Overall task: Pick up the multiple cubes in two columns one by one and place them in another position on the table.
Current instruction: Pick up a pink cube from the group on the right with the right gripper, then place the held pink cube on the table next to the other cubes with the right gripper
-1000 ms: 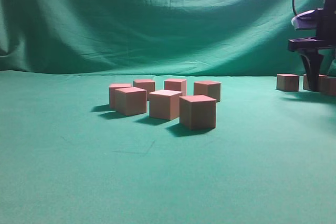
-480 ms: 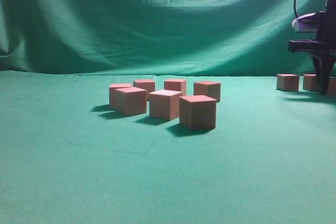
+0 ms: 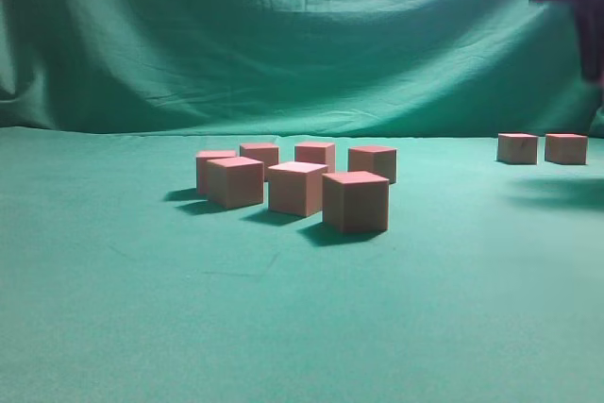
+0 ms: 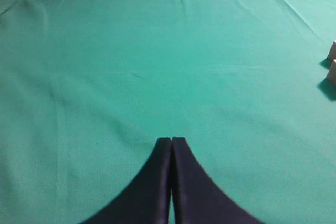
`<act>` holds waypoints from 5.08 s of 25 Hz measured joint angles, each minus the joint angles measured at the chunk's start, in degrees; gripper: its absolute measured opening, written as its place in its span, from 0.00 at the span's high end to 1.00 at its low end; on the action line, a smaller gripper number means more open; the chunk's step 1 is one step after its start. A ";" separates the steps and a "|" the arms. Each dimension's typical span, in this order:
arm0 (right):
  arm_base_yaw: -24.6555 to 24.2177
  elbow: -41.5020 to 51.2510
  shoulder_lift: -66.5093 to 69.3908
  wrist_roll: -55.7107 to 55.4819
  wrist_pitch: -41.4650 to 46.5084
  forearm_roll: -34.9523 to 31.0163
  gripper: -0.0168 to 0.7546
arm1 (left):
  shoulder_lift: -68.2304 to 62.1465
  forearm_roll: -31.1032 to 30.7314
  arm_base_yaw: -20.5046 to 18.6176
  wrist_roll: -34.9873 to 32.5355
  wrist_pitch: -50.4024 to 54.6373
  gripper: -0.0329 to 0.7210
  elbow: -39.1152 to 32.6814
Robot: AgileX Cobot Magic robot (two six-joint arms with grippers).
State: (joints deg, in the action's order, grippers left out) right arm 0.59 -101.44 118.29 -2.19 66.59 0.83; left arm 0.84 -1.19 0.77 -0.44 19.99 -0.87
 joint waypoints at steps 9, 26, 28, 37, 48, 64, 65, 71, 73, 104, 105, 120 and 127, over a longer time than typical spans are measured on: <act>2.79 0.00 -17.48 0.00 4.49 -1.11 0.65 | 0.00 0.00 0.00 0.00 0.00 0.96 0.00; 21.76 31.06 -43.08 -2.73 1.43 -3.39 0.65 | 0.00 0.00 0.00 0.00 0.00 0.96 0.00; 25.29 35.55 -43.22 -2.86 0.26 -3.39 0.65 | 0.00 0.00 0.00 0.00 0.00 0.96 0.00; 40.84 46.97 -42.70 -2.97 -12.56 -7.03 0.65 | 0.00 0.00 0.00 0.00 0.00 0.96 0.00; 48.99 47.09 -31.73 1.47 -20.74 -5.81 0.65 | 0.00 0.00 0.00 0.00 0.00 0.96 0.00; 48.99 47.19 -23.53 1.46 -29.92 0.50 0.65 | 0.00 0.00 0.00 0.00 0.00 0.96 0.00; 48.99 47.19 -23.03 1.46 -30.49 0.50 0.65 | 0.00 0.00 0.00 0.00 0.00 0.96 0.00; 48.99 47.19 -20.39 1.00 -31.77 1.32 0.65 | 0.00 0.00 0.00 0.00 0.00 0.96 0.00; 48.99 47.19 -20.10 0.64 -31.88 1.80 0.65 | 0.00 0.00 0.00 0.00 0.00 0.96 0.00; 48.99 46.99 -17.79 -1.54 -34.15 6.51 0.65 | 0.00 0.00 0.00 0.00 0.00 0.96 0.00; 48.99 46.99 -17.79 -1.54 -34.15 6.51 0.65 | 0.00 0.00 0.00 0.00 0.00 0.96 0.00; 48.99 46.99 -17.61 -4.00 -34.28 6.66 0.28 | 0.00 0.00 0.00 0.00 0.00 0.96 0.00; 48.99 45.18 -21.65 -4.60 -26.81 6.66 0.24 | 0.00 0.00 0.00 0.00 0.00 0.96 0.00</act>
State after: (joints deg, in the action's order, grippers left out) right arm 49.58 -56.25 96.65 -6.79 39.78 7.49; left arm 0.84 -1.19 0.77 -0.44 19.99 -0.87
